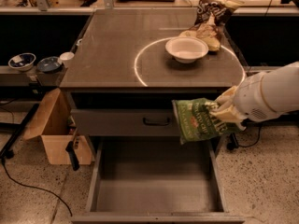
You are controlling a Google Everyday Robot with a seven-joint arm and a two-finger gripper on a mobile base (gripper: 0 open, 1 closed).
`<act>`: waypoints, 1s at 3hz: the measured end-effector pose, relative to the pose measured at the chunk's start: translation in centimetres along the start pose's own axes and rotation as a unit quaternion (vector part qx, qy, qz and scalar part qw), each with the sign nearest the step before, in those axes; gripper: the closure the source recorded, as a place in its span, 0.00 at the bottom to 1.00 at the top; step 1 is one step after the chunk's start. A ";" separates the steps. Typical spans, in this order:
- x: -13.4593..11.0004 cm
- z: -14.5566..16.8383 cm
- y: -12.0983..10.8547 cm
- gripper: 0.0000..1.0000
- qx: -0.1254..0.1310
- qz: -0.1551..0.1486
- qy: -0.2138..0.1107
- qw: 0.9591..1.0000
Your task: Pick green jalapeno chip bag from middle drawer and place on counter
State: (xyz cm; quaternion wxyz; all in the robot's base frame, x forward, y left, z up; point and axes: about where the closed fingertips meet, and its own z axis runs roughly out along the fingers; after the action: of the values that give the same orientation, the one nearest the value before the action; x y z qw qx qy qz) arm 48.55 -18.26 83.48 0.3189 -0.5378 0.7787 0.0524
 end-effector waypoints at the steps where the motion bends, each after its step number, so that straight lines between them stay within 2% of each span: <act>1: -2.6 -5.1 -0.7 1.00 0.030 -0.020 -0.022 0.999; 2: -4.2 -8.0 -0.9 1.00 0.044 -0.033 -0.033 0.998; 3: -5.4 -9.1 -1.1 1.00 0.050 -0.042 -0.041 0.997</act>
Offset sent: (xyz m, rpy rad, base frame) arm -0.0253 -0.0077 0.1235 0.0186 -0.1713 0.0276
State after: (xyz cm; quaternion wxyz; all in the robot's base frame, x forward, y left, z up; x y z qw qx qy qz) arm 46.70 -18.29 93.94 0.3789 -0.5508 0.7433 0.0220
